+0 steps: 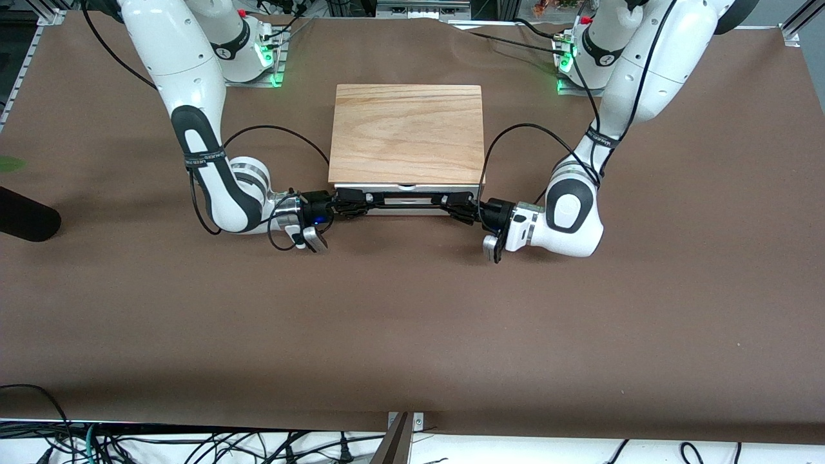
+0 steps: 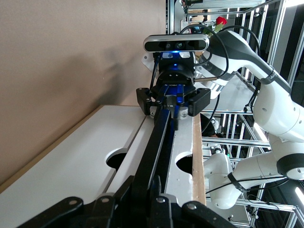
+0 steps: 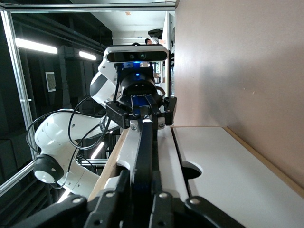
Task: Pull top drawer with both arms simultaneously
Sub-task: 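Close both grippers on the black drawer handle from either end, then pull the drawer handle outward with both grippers together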
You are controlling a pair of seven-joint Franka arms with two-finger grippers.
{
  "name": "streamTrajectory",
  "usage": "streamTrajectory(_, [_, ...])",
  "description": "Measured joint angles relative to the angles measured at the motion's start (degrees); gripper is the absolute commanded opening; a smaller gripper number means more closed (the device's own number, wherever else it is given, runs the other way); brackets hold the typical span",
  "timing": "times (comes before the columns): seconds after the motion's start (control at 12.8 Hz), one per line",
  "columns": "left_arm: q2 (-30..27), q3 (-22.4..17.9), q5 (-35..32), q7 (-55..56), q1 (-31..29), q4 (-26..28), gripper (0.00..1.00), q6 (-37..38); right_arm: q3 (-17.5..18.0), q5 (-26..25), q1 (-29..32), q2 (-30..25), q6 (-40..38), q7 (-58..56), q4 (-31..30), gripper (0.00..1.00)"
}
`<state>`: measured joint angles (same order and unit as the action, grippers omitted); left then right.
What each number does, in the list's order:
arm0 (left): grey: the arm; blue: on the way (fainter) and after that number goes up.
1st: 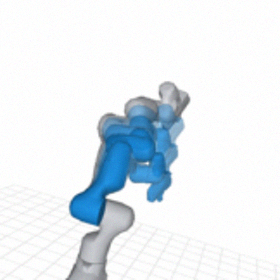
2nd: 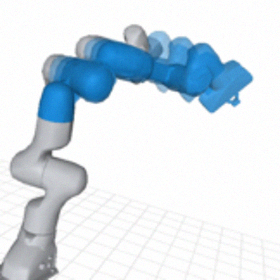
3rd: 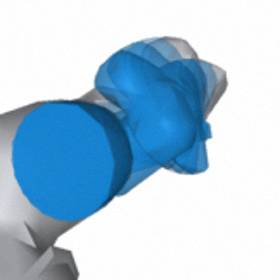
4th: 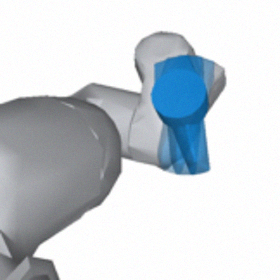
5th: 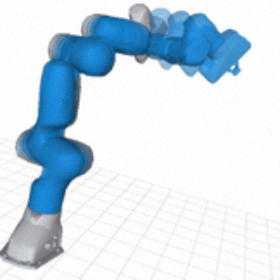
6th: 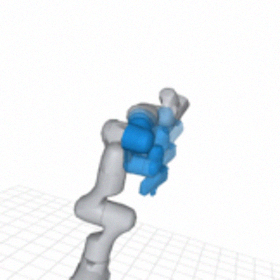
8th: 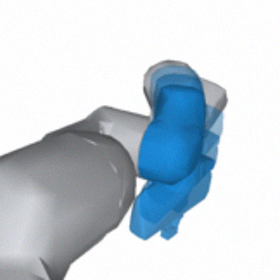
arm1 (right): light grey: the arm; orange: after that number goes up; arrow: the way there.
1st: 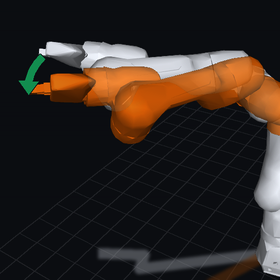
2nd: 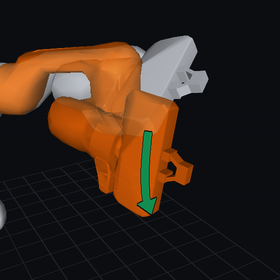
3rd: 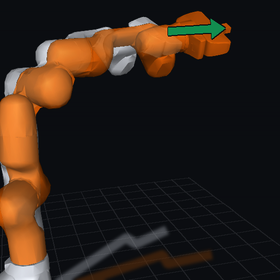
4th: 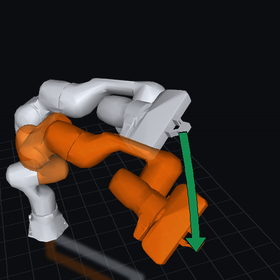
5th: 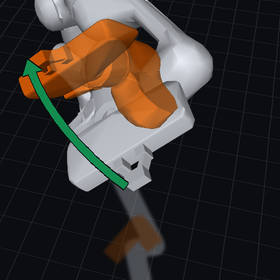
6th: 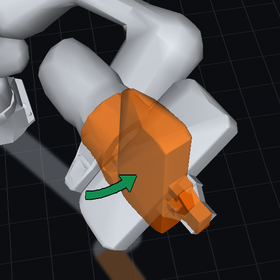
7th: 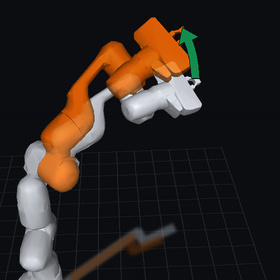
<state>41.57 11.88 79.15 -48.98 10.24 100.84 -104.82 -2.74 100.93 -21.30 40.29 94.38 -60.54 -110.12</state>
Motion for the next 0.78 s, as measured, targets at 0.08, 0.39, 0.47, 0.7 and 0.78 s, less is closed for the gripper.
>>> streamTrajectory(0.08, [0.04, 0.00, 0.00, 0.01, 0.01, 0.02, 0.00, -0.01, 0.01, 0.07, 0.01, 0.15, -0.09, -0.58, 0.00, 0.06])
streamTrajectory(0.39, [0.04, 0.00, 0.00, 0.01, 0.01, 0.00, 0.00, -0.01, 0.01, 0.16, 0.03, 0.21, -0.18, -0.79, 0.04, 0.06])
streamTrajectory(0.47, [0.04, -0.01, 0.00, 0.01, 0.01, -0.03, 0.00, -0.01, 0.01, 0.16, 0.04, 0.26, -0.18, -0.86, 0.14, 0.06])
streamTrajectory(0.7, [0.05, -0.19, 0.00, 0.01, 0.00, -0.45, 0.00, -0.37, -0.01, 0.13, 0.11, 0.96, -0.19, -0.86, 1.52, 0.06])
streamTrajectory(0.78, [0.10, -0.22, 0.00, 0.04, -0.01, -0.73, 0.00, -0.54, -0.05, 0.10, 0.18, 1.33, -0.32, -0.81, 2.13, 0.06])
